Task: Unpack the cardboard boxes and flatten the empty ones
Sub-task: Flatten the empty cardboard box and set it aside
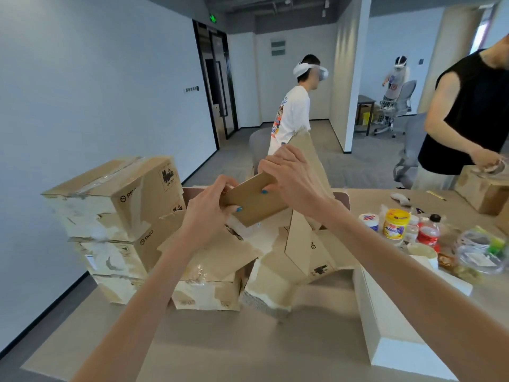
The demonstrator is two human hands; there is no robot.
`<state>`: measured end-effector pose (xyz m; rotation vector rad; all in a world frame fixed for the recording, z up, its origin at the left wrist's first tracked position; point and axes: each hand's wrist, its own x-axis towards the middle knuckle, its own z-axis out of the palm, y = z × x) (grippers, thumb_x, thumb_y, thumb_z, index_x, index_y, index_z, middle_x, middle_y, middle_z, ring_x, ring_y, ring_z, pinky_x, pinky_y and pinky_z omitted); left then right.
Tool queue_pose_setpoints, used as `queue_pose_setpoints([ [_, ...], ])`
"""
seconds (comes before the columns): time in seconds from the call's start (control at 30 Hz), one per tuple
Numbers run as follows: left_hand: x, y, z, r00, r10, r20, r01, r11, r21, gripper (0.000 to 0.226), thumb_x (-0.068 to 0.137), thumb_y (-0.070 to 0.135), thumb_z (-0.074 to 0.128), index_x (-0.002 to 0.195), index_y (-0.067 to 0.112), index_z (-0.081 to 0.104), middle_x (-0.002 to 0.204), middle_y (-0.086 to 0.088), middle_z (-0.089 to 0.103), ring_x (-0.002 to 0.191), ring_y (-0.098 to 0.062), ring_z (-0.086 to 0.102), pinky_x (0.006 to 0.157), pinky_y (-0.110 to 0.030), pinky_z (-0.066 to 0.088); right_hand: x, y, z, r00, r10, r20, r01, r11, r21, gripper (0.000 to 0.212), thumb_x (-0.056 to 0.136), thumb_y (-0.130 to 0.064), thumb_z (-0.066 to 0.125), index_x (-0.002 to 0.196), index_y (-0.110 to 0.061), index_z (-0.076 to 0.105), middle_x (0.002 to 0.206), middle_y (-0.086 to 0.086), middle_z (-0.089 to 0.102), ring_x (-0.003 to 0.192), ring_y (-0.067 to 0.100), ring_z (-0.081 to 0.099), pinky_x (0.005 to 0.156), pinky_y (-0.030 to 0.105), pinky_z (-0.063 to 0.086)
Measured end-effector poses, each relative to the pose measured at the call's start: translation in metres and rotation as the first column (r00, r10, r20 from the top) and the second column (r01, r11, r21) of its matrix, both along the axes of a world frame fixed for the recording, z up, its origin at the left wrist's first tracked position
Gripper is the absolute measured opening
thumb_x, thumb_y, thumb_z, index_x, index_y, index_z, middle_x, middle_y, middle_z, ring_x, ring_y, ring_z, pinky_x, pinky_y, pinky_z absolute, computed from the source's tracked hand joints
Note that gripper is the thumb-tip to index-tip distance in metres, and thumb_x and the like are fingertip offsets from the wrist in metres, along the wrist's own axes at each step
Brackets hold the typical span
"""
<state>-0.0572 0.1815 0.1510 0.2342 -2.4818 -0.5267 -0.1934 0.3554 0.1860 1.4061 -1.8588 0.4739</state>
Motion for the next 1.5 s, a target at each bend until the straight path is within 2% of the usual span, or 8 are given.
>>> queue_pose_setpoints([
  [0.17,0.008,-0.02,0.016,0.996,0.058,0.074,-0.045,0.985,-0.164,0.032,0.095,0.019,0.063,0.125,0.024,0.052,0.095,0.011,0.057,0.087,-0.013,0.049,0.07,-0.033,0.034,-0.011,0.02,0.02,0.993,-0.025,0.115,0.031,0.998,-0.05,0.029,0.07,-0.028,0.08,0.089,-0.018,0.06,0.084,-0.02,0.047,0.092,0.016,0.045,0.096,0.021,0.022],
  [0.47,-0.001,-0.006,0.057,0.979,0.019,-0.202,-0.084,0.943,-0.322,0.025,0.092,0.002,0.055,0.11,0.018,0.062,0.085,0.01,0.057,0.077,-0.018,0.051,0.069,-0.031,0.029,-0.017,0.043,0.05,0.943,-0.151,0.296,0.152,0.988,0.021,0.029,0.074,-0.043,0.076,0.088,-0.028,0.057,0.091,-0.007,0.063,0.097,0.016,0.052,0.087,0.026,0.03],
  [0.7,-0.002,0.007,0.086,0.945,0.002,-0.327,-0.158,0.878,-0.452,0.028,0.083,0.004,0.07,0.105,0.018,0.061,0.072,0.011,0.053,0.064,-0.013,0.037,0.064,-0.03,0.026,-0.012,0.05,0.097,0.675,-0.122,0.727,0.016,0.988,0.151,0.062,0.081,-0.081,0.032,0.09,-0.032,0.068,0.103,-0.007,0.065,0.098,0.016,0.056,0.094,0.038,0.042],
  [0.87,0.007,0.016,0.097,0.942,-0.032,-0.334,-0.16,0.832,-0.531,0.033,0.079,-0.002,0.066,0.105,0.018,0.06,0.075,0.005,0.061,0.067,-0.02,0.051,0.065,-0.03,0.028,-0.016,0.055,0.109,0.777,-0.428,0.461,0.205,0.865,0.458,0.027,0.084,-0.028,0.062,0.065,-0.033,0.043,0.077,-0.009,0.049,0.084,0.023,0.054,0.071,0.036,0.044],
  [1.0,0.013,0.026,0.109,0.929,-0.034,-0.369,-0.196,0.8,-0.568,0.029,0.083,-0.003,0.058,0.103,0.018,0.06,0.075,0.004,0.06,0.067,-0.02,0.052,0.065,-0.031,0.028,-0.011,0.059,0.106,0.792,-0.525,0.31,0.377,0.822,0.428,0.021,0.087,-0.008,0.044,0.08,-0.026,0.034,0.093,-0.001,0.049,0.09,0.026,0.053,0.069,0.035,0.037],
  [1.1,0.014,0.031,0.116,0.926,-0.012,-0.377,-0.222,0.79,-0.571,0.027,0.085,-0.002,0.058,0.103,0.018,0.059,0.077,0.004,0.061,0.071,-0.021,0.054,0.068,-0.03,0.028,-0.009,0.065,0.101,0.8,-0.467,0.377,0.352,0.874,0.334,0.009,0.092,-0.021,0.045,0.087,-0.02,0.038,0.095,0.002,0.055,0.089,0.027,0.055,0.067,0.034,0.038],
  [1.2,0.015,0.035,0.119,0.916,0.013,-0.4,-0.252,0.796,-0.551,0.027,0.085,-0.002,0.057,0.101,0.019,0.059,0.081,0.006,0.062,0.076,-0.021,0.053,0.073,-0.031,0.027,-0.004,0.076,0.095,0.807,-0.346,0.478,0.308,0.938,0.16,0.035,0.097,-0.043,0.041,0.07,-0.02,0.038,0.073,-0.002,0.053,0.07,0.021,0.049,0.058,0.032,0.031],
  [1.5,0.0,0.05,0.123,0.947,-0.002,-0.32,-0.129,0.913,-0.387,0.023,0.087,0.002,0.057,0.097,0.022,0.059,0.081,0.014,0.055,0.081,-0.015,0.051,0.077,-0.029,0.019,0.004,0.106,0.076,0.893,-0.252,0.374,0.305,0.948,-0.091,0.036,0.095,-0.043,0.049,0.073,-0.015,0.052,0.059,-0.001,0.053,0.064,0.022,0.053,0.061,0.033,0.037],
])
